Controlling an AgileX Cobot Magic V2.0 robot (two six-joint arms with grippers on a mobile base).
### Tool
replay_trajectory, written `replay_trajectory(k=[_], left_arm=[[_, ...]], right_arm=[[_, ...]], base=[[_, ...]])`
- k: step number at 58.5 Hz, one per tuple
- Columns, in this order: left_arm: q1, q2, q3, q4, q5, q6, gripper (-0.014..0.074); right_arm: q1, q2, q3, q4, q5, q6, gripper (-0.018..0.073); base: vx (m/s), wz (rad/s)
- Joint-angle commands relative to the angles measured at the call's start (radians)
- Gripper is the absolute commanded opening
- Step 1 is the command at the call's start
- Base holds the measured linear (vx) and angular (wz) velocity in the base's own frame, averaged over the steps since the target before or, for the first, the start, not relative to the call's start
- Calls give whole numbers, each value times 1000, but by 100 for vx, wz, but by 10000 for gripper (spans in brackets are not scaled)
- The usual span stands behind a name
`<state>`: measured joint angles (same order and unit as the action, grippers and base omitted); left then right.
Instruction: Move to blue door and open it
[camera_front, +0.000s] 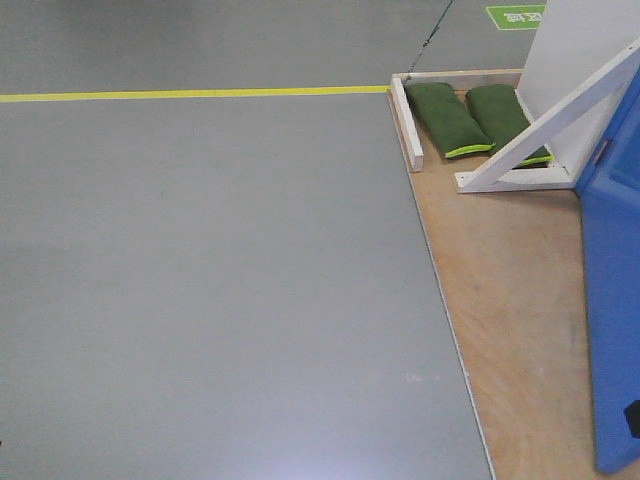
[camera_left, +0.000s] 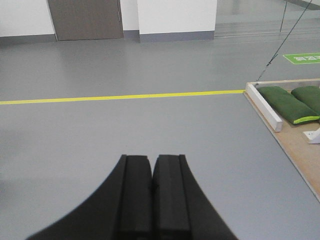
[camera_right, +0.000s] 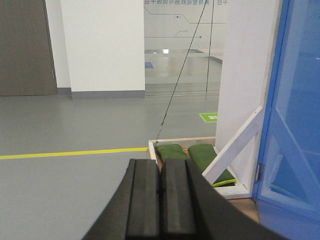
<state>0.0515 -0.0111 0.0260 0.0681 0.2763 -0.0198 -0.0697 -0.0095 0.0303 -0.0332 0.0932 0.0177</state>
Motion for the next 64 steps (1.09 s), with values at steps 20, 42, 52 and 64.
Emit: replay_trajectory(k=[20,42,52,64], left_arm=[[-1,-13,-26,-3,-85,-7,73],[-1,-13,-26,-3,-85,-7,73],[-1,-13,-26,-3,-85,-7,73],[-1,-13,-26,-3,-85,-7,73]], right_arm=[[-2,-8,2,-8,-83,-1,12],[-2,-8,2,-8,-83,-1,12],[-2,-8,2,-8,-83,-1,12],[-2,-8,2,-8,-83,-1,12]], base=[[22,-1],[9,0],[3,0],[0,0]])
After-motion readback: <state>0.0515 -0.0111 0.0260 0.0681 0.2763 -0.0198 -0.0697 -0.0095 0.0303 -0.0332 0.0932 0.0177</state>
